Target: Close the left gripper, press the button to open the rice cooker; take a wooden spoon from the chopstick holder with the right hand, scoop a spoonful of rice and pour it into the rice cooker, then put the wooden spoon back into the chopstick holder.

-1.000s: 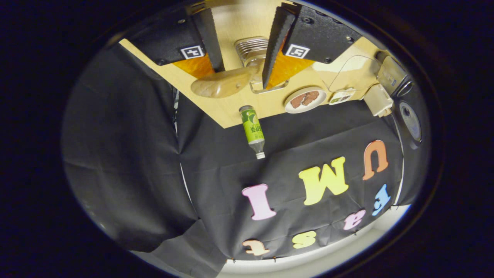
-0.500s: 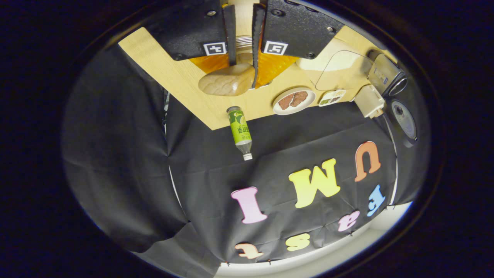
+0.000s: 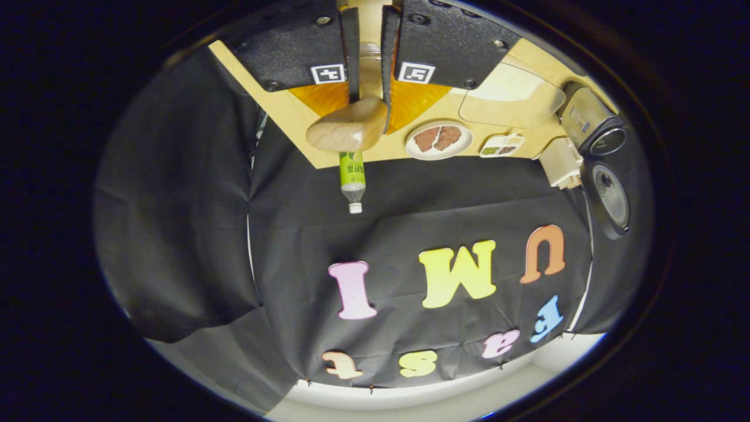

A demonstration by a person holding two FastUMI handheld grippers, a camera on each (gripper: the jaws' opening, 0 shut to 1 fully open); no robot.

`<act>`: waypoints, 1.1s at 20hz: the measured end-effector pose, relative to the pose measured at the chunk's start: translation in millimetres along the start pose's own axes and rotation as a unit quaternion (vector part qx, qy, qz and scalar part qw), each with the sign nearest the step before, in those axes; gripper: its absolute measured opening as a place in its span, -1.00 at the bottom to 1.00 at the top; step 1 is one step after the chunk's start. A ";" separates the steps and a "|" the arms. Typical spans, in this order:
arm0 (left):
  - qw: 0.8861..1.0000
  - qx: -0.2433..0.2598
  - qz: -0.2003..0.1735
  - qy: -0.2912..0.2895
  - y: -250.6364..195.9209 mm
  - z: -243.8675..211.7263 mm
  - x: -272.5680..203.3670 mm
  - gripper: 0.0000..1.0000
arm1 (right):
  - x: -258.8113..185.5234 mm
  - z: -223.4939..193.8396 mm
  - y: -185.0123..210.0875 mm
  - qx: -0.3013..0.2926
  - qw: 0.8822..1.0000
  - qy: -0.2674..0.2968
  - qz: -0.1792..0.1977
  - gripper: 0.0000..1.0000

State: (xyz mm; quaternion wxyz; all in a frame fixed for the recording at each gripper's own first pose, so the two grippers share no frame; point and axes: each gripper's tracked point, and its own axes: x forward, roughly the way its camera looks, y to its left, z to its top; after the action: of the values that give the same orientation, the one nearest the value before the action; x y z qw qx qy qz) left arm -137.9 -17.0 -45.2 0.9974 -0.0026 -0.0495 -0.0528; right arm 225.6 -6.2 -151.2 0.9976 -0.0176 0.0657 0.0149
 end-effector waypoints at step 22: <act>0.998 -0.011 0.043 0.054 62.9 -38.2 6.4 1.00 | 16.9 28.7 190.6 -0.046 0.994 -0.021 0.097 -0.70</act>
State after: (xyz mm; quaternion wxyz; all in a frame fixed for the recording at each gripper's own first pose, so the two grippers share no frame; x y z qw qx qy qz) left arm -121.2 44.4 -82.5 0.9998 -0.0132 0.0055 -0.0102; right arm 239.9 185.8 -131.3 0.9907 -0.0571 0.0449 0.1151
